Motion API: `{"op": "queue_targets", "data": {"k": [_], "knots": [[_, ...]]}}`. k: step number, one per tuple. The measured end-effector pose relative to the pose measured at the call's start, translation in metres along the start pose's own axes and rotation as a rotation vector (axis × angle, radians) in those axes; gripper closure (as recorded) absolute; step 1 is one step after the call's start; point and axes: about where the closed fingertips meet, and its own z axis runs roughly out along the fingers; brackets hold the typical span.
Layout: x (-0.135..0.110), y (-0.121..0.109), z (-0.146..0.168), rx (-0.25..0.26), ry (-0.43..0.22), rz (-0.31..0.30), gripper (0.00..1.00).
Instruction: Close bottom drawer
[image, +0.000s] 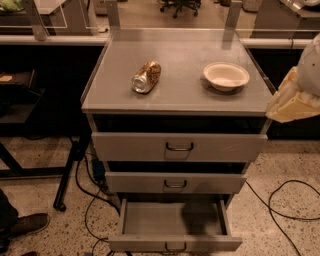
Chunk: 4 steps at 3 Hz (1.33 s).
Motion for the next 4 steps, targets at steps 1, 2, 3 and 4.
{"op": "queue_targets", "data": {"k": [1,2,3,4], "knots": [[-0.001,0.026,0.016,0.013,-0.060,0.068,1.00],[0.018,0.068,0.080,-0.059,-0.060,0.158,1.00],[0.047,0.115,0.155,-0.188,-0.011,0.243,1.00],[0.060,0.141,0.177,-0.247,0.020,0.260,1.00]]}}
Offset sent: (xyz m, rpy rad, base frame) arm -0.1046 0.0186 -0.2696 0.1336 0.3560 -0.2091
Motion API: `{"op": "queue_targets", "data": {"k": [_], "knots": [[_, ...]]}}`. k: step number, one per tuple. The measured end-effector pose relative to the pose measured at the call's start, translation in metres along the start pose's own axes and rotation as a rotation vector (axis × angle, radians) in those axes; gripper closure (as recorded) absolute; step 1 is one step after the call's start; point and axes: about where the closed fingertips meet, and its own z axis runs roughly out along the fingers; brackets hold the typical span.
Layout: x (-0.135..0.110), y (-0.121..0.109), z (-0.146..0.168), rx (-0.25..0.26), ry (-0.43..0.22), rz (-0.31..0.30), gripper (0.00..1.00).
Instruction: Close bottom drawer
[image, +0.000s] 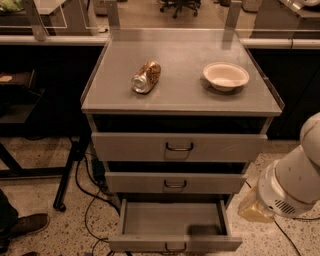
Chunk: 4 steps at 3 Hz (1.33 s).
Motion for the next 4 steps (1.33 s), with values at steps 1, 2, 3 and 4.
{"op": "queue_targets", "data": {"k": [1,2,3,4], "knots": [[-0.003,-0.002,-0.004,0.009,-0.005,-0.004,1.00],[0.008,-0.002,0.019,-0.032,-0.023,0.025,1.00],[0.033,-0.008,0.063,-0.040,-0.022,0.079,1.00],[0.057,-0.029,0.111,-0.021,-0.016,0.138,1.00]]}}
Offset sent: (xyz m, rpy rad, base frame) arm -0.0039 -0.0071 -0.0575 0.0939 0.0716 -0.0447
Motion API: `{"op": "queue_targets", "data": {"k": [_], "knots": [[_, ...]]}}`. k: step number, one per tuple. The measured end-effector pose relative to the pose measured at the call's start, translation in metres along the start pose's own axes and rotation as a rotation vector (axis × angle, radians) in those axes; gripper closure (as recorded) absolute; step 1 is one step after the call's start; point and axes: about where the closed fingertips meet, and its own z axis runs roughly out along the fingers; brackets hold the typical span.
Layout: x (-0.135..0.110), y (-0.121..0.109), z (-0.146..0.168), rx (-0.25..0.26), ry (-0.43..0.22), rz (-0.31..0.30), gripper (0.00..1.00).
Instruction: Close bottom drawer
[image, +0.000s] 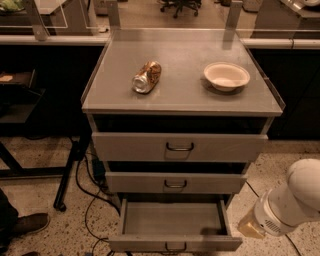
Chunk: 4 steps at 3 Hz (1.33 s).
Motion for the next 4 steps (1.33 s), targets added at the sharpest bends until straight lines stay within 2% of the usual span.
{"op": "queue_targets", "data": {"k": [1,3,4], "knots": [[0.011,-0.017,0.026,0.004,-0.005,0.039,1.00],[0.016,-0.016,0.038,-0.011,0.001,0.045,1.00],[0.040,-0.011,0.085,-0.039,0.038,0.083,1.00]]}}
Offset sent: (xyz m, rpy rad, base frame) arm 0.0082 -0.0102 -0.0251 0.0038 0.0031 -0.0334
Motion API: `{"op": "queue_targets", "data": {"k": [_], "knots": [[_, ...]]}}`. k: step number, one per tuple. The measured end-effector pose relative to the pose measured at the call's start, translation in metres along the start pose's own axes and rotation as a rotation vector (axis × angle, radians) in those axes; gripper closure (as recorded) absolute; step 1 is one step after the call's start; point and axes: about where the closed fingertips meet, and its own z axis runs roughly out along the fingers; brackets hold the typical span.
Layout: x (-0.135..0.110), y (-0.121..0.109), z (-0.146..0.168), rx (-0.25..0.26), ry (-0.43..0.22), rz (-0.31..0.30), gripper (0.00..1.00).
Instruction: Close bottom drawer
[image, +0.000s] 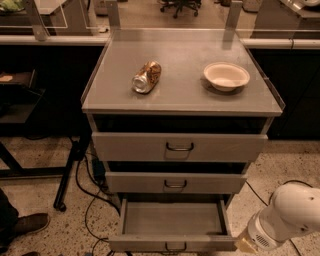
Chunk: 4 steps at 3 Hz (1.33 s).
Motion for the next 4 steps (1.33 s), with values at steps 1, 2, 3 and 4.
{"op": "queue_targets", "data": {"k": [1,2,3,4], "knots": [[0.019,-0.010,0.055,-0.019,0.033,0.050,1.00],[0.034,-0.020,0.103,-0.047,0.067,0.101,1.00],[0.045,-0.027,0.141,-0.081,0.086,0.141,1.00],[0.045,-0.027,0.141,-0.081,0.086,0.141,1.00]]}}
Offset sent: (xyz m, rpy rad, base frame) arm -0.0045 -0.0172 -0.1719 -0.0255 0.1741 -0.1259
